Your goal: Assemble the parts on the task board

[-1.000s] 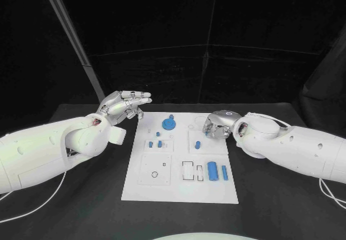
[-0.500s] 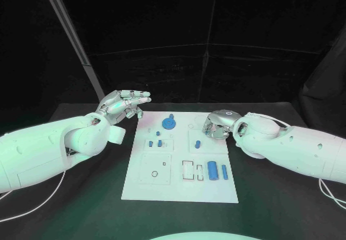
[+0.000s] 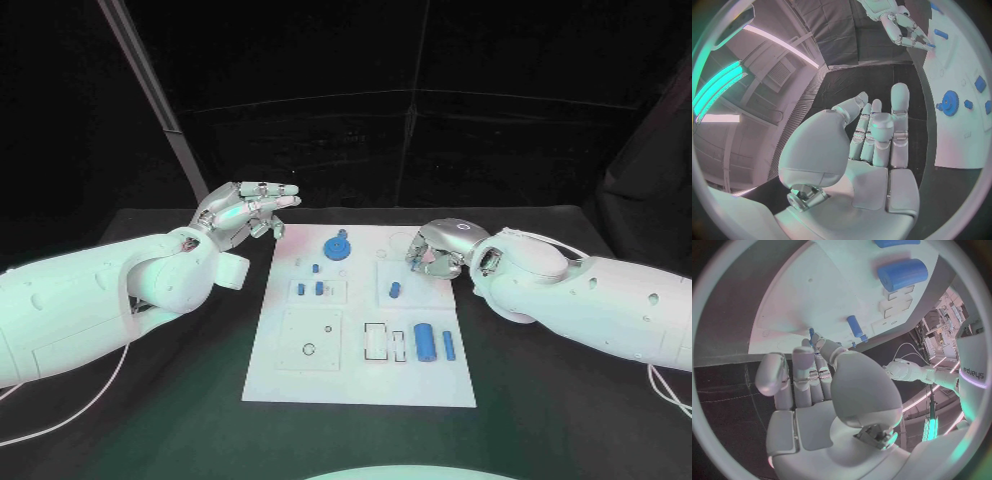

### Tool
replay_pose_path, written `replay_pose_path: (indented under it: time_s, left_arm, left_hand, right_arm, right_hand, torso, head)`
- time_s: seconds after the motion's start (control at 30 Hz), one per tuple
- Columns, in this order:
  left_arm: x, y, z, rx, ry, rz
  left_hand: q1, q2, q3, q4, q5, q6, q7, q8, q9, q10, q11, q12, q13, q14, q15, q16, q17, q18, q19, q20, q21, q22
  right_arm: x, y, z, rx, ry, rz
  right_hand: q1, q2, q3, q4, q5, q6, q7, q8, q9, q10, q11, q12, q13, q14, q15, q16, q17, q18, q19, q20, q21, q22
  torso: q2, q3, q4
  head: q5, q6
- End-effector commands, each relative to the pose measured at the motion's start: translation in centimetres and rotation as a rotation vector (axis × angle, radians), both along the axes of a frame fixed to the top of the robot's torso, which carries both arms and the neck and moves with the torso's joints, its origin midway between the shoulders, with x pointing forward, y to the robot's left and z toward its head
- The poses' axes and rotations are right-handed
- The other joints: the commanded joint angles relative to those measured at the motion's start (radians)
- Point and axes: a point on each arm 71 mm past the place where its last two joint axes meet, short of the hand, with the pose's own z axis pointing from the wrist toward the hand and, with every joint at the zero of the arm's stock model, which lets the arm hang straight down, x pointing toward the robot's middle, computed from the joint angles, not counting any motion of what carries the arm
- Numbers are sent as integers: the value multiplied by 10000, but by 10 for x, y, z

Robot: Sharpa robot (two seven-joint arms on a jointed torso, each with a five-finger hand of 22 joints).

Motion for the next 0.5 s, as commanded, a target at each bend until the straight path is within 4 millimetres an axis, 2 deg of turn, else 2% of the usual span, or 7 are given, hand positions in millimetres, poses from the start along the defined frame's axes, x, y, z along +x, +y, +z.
replay_pose_path:
  time_s: [0.03,0.27,0.4,0.5]
  left_arm:
    - [0,0,1,-94,-19,-44]
    - [0,1,1,-82,-6,-28]
    - [0,0,1,-85,-7,-36]
    - [0,-1,1,-98,-8,-66]
  left_hand:
    - [65,30,23,-61,2,-19,15,-66,-17,-24,4,44,-9,-84,19,-36,-13,132,-73,11,-64,-6]
    - [70,16,18,-71,1,-33,26,-76,-19,-45,14,36,-13,-92,24,-41,-35,132,-80,13,-73,-16]
    - [70,16,18,-71,1,-33,26,-76,-19,-45,14,36,-13,-92,24,-41,-35,132,-80,13,-73,-16]
    - [70,16,18,-71,1,-33,26,-76,-19,-45,14,36,-13,-92,24,-41,-35,132,-80,13,-73,-16]
  right_arm:
    - [-2,-1,6,378,-274,-110]
    - [-14,-1,14,999,-259,94]
    - [-27,14,24,1692,-463,629]
    - [-36,28,31,2143,-635,1096]
  right_hand:
    - [-99,-77,99,-5,46,70,5,-10,9,101,-12,17,17,159,-34,84,26,-88,67,-19,73,34]
    - [-106,-117,165,-20,51,71,5,-13,8,103,-13,14,18,163,-33,150,78,-96,84,-18,105,83]
    - [-107,-153,218,-34,55,65,13,-19,5,96,-7,8,17,170,-31,223,141,-104,101,-16,136,129]
    - [-104,-171,253,-44,58,59,18,-22,3,90,-3,3,16,172,-28,252,162,-107,109,-14,152,151]
  torso:
    - [-2,-8,2]
    - [-2,-8,-4]
    - [4,-2,-2]
    - [10,-4,29]
  head:
    - [-6,13]
    - [35,15]
    - [99,2]
    - [114,1]
